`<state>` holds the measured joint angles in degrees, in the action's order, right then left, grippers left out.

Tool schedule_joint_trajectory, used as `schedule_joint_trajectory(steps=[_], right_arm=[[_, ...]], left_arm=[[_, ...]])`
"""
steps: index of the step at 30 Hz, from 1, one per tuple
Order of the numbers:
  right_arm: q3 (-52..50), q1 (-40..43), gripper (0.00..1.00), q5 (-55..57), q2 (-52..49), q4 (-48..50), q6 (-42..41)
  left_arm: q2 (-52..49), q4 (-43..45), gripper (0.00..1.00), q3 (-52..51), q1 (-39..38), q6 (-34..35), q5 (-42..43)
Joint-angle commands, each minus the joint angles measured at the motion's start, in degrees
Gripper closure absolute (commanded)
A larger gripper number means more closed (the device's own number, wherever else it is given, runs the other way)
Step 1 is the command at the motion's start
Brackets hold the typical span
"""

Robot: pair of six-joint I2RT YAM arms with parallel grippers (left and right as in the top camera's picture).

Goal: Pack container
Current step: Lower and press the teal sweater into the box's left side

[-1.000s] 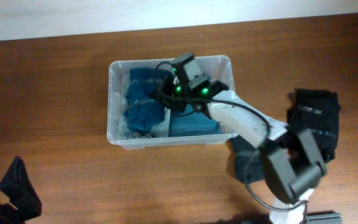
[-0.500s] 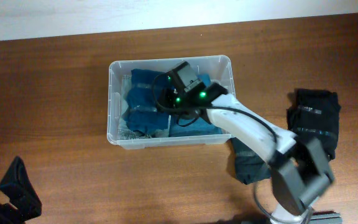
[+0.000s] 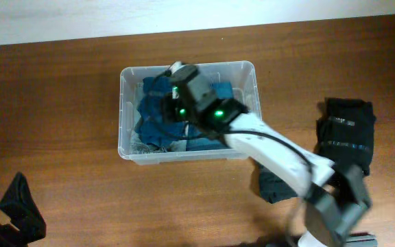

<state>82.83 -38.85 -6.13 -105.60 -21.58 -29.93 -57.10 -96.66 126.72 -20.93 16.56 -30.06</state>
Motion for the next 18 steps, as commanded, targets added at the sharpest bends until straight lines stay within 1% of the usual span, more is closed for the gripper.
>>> schedule_joint_trajectory(steps=[1,4,7,8,10,13,16,17,18], right_arm=[[-0.2,-0.1,0.95,-3.3,-8.9,-0.5,2.7],[-0.2,0.0,0.95,-10.6,-12.2,-1.2,2.7],[-0.1,-0.1,0.78,-11.9,-11.2,-2.6,3.1],[0.0,-0.1,0.74,-11.8,-10.0,-3.1,3.8],[0.4,-0.1,0.6,-11.1,-6.9,-4.1,5.7],[1.6,0.1,0.46,-6.7,0.6,-6.9,6.1],[2.2,2.0,0.17,-2.0,9.9,-8.9,4.1],[2.3,4.5,0.04,0.5,15.6,-10.0,2.0],[2.3,6.4,0.02,1.2,18.6,-10.7,1.6]], left_arm=[[-0.1,0.0,0.0,0.1,0.1,0.5,-0.4],[-0.1,0.0,0.0,0.1,0.1,0.5,-0.4],[-0.1,0.0,0.0,0.1,0.1,0.5,-0.4],[-0.1,0.0,0.0,0.1,0.1,0.5,-0.4],[-0.1,0.0,0.0,0.1,0.1,0.5,-0.4],[-0.1,0.0,0.0,0.1,0.1,0.5,-0.4],[-0.1,0.0,0.0,0.1,0.1,0.5,-0.4],[-0.1,0.0,0.0,0.1,0.1,0.5,-0.4],[-0.1,0.0,0.0,0.1,0.1,0.5,-0.4]])
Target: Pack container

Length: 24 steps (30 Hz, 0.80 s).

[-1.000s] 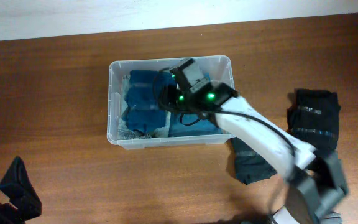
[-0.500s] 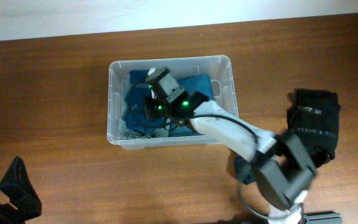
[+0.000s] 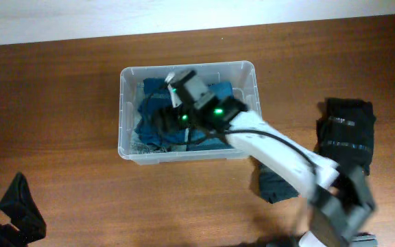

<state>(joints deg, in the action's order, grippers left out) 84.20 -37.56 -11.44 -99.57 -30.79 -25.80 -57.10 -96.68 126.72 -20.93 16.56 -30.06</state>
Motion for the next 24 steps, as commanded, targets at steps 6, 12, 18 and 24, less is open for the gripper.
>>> schedule_joint_trajectory(steps=[6,12,18,24], right_arm=[[0.9,25.6,0.01,7.2,26.9,-10.7,-3.7],[0.6,55.9,0.01,2.6,29.2,-22.6,1.6],[0.1,80.6,0.02,-13.6,19.3,-24.7,11.9],[0.1,89.8,0.01,-17.9,2.8,-23.3,18.3]], left_arm=[[-0.1,0.0,0.0,0.1,0.1,0.5,-0.4],[-0.1,0.0,0.0,0.1,0.1,0.5,-0.4],[-0.1,0.0,0.0,0.1,0.1,0.5,-0.4],[-0.1,0.0,0.0,0.1,0.1,0.5,-0.4]])
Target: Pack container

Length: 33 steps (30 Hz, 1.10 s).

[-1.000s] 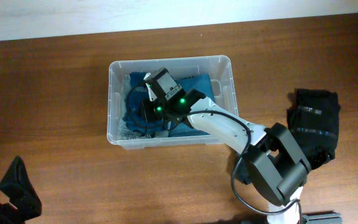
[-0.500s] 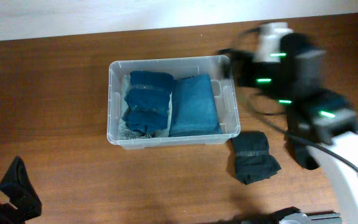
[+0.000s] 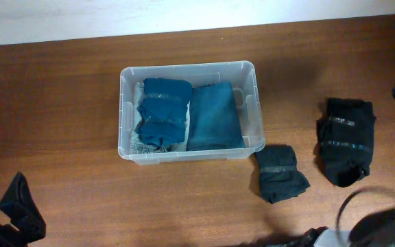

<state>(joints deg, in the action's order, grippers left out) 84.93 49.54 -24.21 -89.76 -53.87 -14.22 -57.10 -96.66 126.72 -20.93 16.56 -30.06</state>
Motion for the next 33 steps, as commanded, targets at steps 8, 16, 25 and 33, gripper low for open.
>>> schedule_joint_trajectory(steps=[8,16,25,33], right_arm=[[-0.7,3.7,0.01,-4.7,-20.8,-3.3,16.7],[-2.5,3.7,0.0,1.7,-27.0,-3.9,17.3],[-10.7,1.6,0.05,-1.8,-27.1,2.0,17.4],[-12.6,1.4,0.62,-8.7,-26.7,3.3,19.5]], left_arm=[[-0.1,0.0,0.0,0.1,0.1,0.5,-0.4],[-0.1,0.0,0.0,0.1,0.1,0.5,-0.4],[-0.1,0.0,0.01,0.1,0.1,0.5,-0.4],[-0.1,0.0,0.0,0.1,0.1,0.5,-0.4]])
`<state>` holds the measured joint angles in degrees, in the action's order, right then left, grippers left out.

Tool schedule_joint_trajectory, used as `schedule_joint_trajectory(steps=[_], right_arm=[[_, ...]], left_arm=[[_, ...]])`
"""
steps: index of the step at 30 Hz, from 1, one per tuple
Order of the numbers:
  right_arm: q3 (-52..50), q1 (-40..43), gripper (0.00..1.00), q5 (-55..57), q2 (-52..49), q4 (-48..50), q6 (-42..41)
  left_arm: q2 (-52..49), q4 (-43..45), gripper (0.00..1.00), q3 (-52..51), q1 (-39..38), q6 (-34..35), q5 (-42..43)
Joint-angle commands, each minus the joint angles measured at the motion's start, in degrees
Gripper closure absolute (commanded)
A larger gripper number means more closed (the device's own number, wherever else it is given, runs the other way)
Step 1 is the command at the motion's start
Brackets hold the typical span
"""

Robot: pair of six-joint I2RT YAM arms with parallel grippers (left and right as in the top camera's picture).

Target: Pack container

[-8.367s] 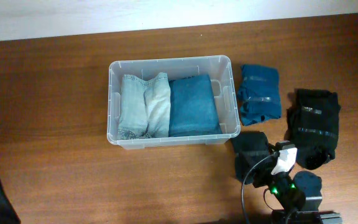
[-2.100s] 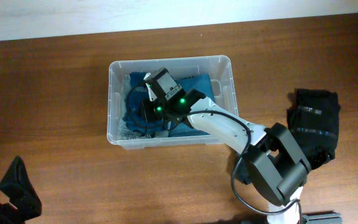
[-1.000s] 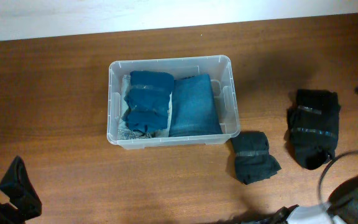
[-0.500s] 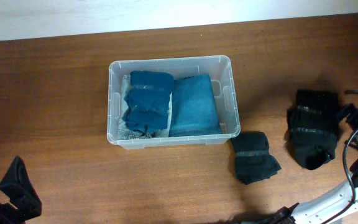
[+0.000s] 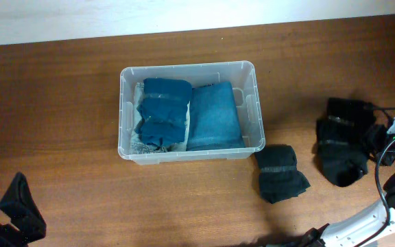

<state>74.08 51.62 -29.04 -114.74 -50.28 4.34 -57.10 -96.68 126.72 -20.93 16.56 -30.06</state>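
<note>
A clear plastic container stands mid-table in the overhead view. Inside it lie a folded teal garment on the left and a flat blue one on the right. Two dark folded garments rest on the table: a small one by the container's near right corner and a larger black one further right. My right gripper is at the larger black garment's right edge; its jaws are too dark to read. Down in the near left corner sits my left gripper, far from everything.
The brown wooden table ends at a pale wall along the far edge. My right arm's white link and black cable curve along the near right corner.
My right arm was mostly out of view at the right and bottom edges; now its gripper is at the right edge of the larger black garment. The container's contents have not changed.
My right arm was reaching into the container over the teal garment at the two oldest moments. Then it was withdrawn to the frame's edge, leaving both blue garments lying in the container. Now its gripper is by the black garment on the right.
</note>
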Motion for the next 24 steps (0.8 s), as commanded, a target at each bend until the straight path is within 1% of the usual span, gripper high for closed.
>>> schedule_joint_trajectory(steps=[1,2,7,9,10,12,14,18,22,24], right_arm=[[-1.8,-0.6,0.66,-4.2,-1.5,-0.2,-0.6],[-1.8,-0.4,0.66,-4.6,-0.9,-0.2,-2.9],[-1.7,-0.3,0.8,-7.6,5.2,-0.2,-7.4],[-1.7,-0.6,0.85,-12.3,9.2,-0.3,-8.3],[-1.7,-1.1,0.87,-17.4,13.0,-0.3,-8.3],[-1.7,-2.5,0.89,-23.3,19.3,-0.6,-8.3],[-1.7,-4.4,0.9,-25.9,25.2,-1.0,-8.3],[-1.8,-11.2,0.94,-27.2,37.7,-1.3,-8.9],[-1.8,-22.3,0.96,-27.5,47.1,2.0,-13.8],[-1.8,-28.6,0.96,-27.5,49.7,5.2,-16.1]], left_arm=[[-0.1,0.0,0.0,0.1,0.1,0.5,-0.4],[-0.1,0.0,0.0,0.1,0.1,0.5,-0.4],[-0.1,0.0,0.01,0.1,0.1,0.5,-0.4],[-0.1,0.0,0.0,0.1,0.1,0.5,-0.4],[-0.1,0.0,0.0,0.1,0.1,0.5,-0.4],[-0.1,0.0,0.0,0.1,0.1,0.5,-0.4],[-0.1,0.0,0.0,0.1,0.1,0.5,-0.4],[-0.1,0.0,0.0,0.1,0.1,0.5,-0.4],[-0.1,0.0,0.0,0.1,0.1,0.5,-0.4],[-0.1,0.0,0.0,0.1,0.1,0.5,-0.4]])
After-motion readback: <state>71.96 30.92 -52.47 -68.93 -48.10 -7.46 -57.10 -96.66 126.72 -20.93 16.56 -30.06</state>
